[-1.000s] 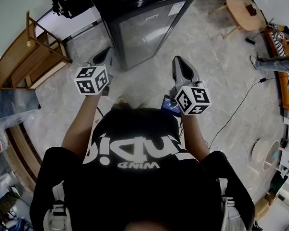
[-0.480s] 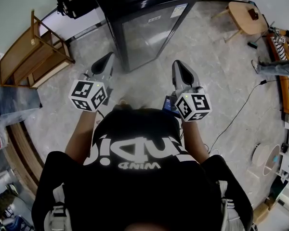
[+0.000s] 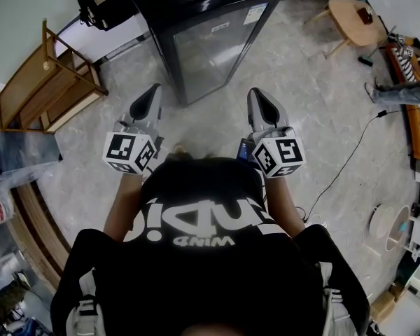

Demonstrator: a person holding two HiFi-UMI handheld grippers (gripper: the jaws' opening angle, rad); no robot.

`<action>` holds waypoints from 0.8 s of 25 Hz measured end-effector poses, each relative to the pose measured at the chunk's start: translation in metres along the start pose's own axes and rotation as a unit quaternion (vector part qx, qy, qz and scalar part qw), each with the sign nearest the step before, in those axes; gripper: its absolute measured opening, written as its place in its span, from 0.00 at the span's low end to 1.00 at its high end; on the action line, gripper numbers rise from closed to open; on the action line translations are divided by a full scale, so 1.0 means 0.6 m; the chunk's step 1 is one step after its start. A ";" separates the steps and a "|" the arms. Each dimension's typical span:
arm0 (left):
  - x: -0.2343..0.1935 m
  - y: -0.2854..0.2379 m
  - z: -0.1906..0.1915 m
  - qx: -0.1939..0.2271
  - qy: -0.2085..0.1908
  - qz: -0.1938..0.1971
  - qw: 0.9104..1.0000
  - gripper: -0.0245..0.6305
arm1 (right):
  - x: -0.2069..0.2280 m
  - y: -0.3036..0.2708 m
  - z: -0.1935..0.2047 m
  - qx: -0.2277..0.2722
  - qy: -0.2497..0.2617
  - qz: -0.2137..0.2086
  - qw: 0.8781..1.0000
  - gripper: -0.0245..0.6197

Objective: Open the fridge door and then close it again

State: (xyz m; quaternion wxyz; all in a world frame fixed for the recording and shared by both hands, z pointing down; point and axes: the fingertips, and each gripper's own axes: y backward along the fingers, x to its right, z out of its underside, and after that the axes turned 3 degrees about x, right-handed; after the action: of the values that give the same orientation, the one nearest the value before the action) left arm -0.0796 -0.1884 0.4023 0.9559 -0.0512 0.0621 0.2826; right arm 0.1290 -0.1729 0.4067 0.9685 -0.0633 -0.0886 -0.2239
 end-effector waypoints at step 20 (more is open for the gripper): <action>-0.006 -0.001 0.012 -0.018 0.010 -0.007 1.000 0.04 | -0.008 -0.003 0.006 -0.007 -0.003 -0.005 1.000 0.04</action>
State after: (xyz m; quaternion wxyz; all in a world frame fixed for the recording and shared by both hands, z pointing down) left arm -0.0815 -0.1897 0.4101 0.9560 -0.0720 0.0664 0.2765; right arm 0.1234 -0.1720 0.4094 0.9667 -0.0702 -0.0900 -0.2292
